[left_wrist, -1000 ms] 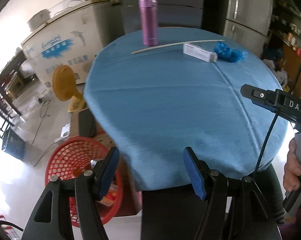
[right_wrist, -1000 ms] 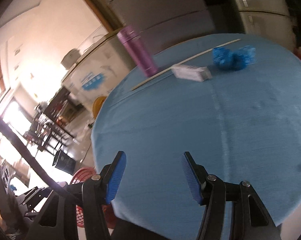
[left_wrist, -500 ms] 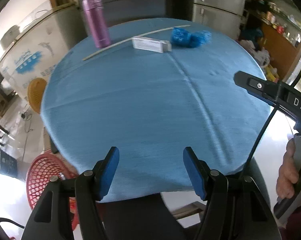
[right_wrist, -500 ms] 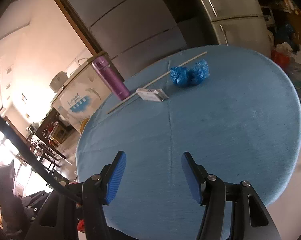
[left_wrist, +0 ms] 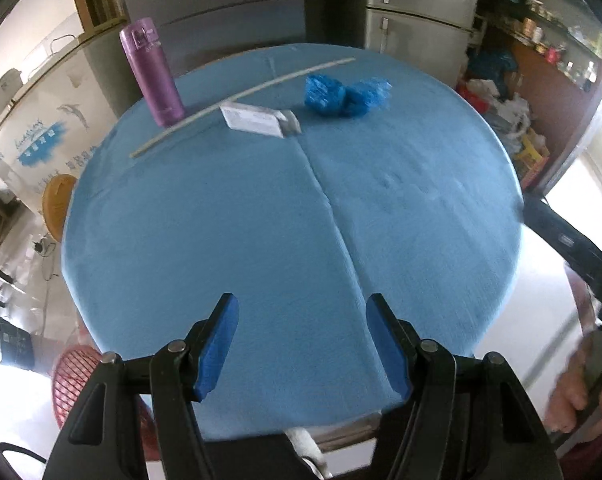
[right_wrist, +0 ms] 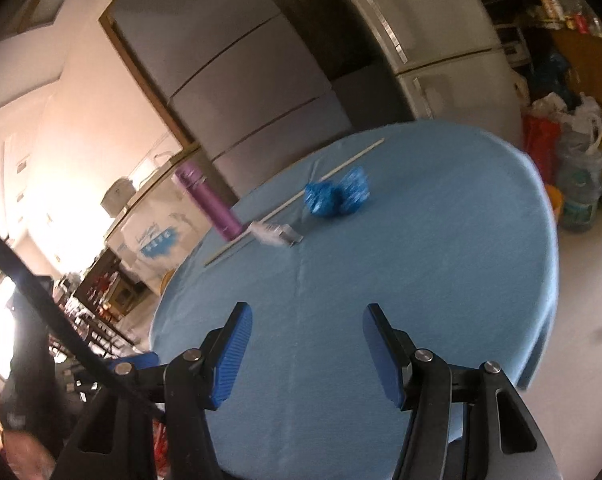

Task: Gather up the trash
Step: 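Move both tools back over the table toward the blue bag and white box, then grasp the white Pendil box with the left gripper while right gripper grasps the blue plastic bag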

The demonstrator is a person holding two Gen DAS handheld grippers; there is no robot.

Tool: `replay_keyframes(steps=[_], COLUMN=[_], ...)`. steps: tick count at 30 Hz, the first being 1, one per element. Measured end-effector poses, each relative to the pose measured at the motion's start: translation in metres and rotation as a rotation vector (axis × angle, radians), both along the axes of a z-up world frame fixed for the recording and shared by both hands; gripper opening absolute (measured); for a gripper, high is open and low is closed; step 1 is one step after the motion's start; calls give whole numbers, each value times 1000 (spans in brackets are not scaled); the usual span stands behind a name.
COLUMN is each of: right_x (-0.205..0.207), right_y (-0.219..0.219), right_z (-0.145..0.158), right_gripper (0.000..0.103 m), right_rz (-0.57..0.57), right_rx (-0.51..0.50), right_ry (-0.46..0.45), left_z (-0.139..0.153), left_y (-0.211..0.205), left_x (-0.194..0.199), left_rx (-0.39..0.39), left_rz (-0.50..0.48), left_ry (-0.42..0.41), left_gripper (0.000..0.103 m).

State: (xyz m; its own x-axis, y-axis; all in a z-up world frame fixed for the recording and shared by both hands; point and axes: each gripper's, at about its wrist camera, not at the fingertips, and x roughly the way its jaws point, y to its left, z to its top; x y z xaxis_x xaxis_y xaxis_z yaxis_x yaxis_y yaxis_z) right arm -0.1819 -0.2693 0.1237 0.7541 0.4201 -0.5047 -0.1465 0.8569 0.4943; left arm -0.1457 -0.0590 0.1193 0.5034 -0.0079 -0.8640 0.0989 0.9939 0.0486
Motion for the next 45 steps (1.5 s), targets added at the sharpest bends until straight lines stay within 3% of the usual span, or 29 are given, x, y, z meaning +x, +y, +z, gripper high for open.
replay_keyframes(steps=[4,11,22,30,38,41,45], right_x=[23,93,227,291,317,330,344], right_y=[-29,-55,-13,13,43,55,73], right_z=[2,-14,-46,-52,-37,-39,-47], right_gripper=[62,61,61,62,63,63,63], right_rz=[-41,-44,53,53,92,85,77], right_rx=[18,77,236,245,113,2,-167], right_ry=[10,112,313,343,233,200,186], left_z=[8,8,-23,-54,-81,-88,-91], left_y=[13,48,70,69,76,76,72], left_x=[37,118,249,285,294,292,290], left_rx=[7,-25,-162,-226,-301,-321,-310], left_rz=[40,120,259,313,351,346,322], left_ry=[-5,18,104,155,212,231,226], left_gripper=[67,67,67,67,67,67,50])
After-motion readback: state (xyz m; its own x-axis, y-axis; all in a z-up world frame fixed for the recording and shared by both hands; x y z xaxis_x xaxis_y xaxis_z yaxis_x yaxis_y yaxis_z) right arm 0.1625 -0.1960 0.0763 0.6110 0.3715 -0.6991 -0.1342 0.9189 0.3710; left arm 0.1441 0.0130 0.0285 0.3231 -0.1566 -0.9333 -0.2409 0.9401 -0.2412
